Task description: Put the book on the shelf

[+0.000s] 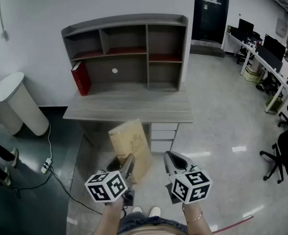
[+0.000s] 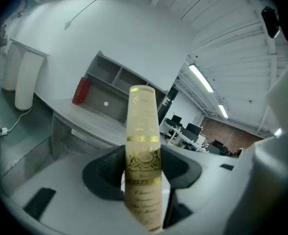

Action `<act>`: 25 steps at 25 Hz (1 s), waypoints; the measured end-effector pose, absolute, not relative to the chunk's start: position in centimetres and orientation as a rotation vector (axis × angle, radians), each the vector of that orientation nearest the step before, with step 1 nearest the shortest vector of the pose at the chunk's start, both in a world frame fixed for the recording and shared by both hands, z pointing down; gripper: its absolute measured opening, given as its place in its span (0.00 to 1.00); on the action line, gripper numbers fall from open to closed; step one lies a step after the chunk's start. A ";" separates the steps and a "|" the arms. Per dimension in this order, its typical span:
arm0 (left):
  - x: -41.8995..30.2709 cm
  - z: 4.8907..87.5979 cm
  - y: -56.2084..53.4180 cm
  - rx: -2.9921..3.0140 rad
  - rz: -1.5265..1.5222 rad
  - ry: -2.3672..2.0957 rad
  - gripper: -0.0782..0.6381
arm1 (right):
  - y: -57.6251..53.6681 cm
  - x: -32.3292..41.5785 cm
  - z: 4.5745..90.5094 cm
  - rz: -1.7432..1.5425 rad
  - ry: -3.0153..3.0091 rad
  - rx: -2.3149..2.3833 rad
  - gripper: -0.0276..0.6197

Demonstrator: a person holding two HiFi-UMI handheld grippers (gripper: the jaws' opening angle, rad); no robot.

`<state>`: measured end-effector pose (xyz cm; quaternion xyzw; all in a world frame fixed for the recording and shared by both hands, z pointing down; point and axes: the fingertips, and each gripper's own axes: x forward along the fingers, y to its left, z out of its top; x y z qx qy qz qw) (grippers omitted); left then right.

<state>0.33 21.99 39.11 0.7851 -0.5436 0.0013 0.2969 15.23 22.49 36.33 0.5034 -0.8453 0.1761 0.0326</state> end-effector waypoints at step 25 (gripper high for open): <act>-2.6 39.1 21.6 2.056 0.157 -1.628 0.41 | 20.9 12.2 37.0 0.545 -2.635 1.402 0.06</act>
